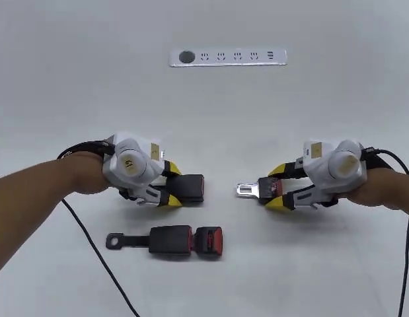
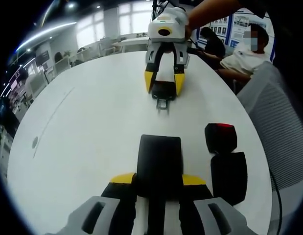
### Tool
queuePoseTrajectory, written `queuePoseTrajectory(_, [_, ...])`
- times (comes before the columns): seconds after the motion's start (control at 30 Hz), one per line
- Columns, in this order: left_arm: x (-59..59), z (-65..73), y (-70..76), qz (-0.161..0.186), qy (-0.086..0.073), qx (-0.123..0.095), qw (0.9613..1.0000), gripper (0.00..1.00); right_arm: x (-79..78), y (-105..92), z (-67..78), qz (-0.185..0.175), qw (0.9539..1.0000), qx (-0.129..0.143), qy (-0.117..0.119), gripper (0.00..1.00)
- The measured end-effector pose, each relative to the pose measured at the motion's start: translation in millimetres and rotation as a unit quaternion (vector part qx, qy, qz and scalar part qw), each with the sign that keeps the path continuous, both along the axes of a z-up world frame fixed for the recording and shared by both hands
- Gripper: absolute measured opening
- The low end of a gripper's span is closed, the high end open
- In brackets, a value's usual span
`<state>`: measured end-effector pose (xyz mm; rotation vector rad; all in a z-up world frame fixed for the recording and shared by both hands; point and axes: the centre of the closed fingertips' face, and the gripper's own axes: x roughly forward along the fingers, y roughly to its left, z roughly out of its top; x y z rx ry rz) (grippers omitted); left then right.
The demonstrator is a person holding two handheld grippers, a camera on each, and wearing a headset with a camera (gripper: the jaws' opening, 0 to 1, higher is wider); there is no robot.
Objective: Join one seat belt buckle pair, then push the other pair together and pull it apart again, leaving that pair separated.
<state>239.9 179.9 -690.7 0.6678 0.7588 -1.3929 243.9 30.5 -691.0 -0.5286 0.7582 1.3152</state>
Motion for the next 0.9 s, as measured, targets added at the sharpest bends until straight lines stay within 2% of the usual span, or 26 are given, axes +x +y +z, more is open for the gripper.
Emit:
queuePoseTrajectory(0.23, [0.1, -0.4, 0.8, 0.001, 0.001, 0.005, 1.0, 0.34, -1.3, 20.2, 3.0, 0.007, 0.9998, 0.016, -0.001, 0.34])
queuePoseTrajectory(0.67, [2.6, -1.5, 3.3, 0.002, 0.003, 0.013, 0.9999, 0.34, 4.4, 42.3, -0.4, 0.013, 0.9994, 0.031, -0.002, 0.34])
queuePoseTrajectory(0.9, [3.6, -2.0, 4.0, 0.0, 0.003, 0.021, 0.9998, 0.34, 1.4, 61.9, 0.2, 0.019, 0.9988, 0.046, 0.003, 0.34])
